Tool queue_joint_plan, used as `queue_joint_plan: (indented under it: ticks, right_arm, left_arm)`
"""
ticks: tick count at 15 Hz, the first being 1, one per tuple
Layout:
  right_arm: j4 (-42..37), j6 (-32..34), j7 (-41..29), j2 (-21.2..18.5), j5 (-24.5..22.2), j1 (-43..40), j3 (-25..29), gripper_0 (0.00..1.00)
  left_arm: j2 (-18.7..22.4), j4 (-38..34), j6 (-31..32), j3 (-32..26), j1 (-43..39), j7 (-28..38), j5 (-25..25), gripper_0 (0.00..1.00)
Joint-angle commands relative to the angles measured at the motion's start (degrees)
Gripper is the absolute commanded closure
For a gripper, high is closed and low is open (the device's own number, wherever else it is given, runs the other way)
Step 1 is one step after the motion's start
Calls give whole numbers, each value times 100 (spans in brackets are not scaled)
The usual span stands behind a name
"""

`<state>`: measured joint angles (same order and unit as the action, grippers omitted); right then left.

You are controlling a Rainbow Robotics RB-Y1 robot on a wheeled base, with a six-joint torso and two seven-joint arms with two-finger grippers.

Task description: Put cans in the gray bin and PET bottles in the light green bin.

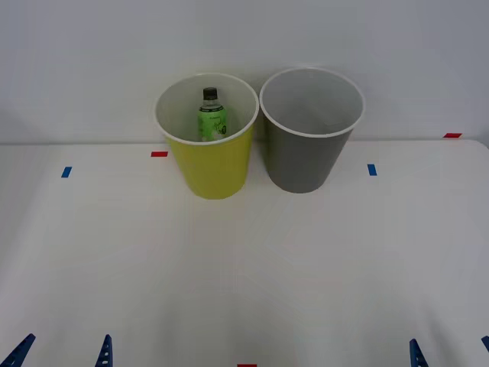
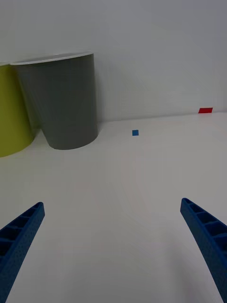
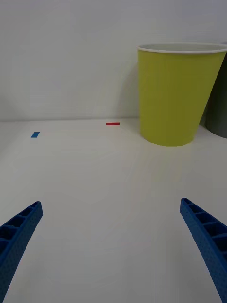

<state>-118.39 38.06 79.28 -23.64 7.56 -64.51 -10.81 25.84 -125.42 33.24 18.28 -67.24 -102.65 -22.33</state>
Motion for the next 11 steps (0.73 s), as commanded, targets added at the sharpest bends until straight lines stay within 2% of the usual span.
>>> queue_joint_plan:
  ticks: [1, 11]
  right_arm:
    - [0, 0, 0, 0, 0, 0, 0, 0]
    - [0, 0, 0, 0, 0, 0, 0, 0]
  left_arm:
    - [0, 0, -1, 0, 0, 0, 0, 0]
    - [0, 0, -1, 0, 0, 0, 0, 0]
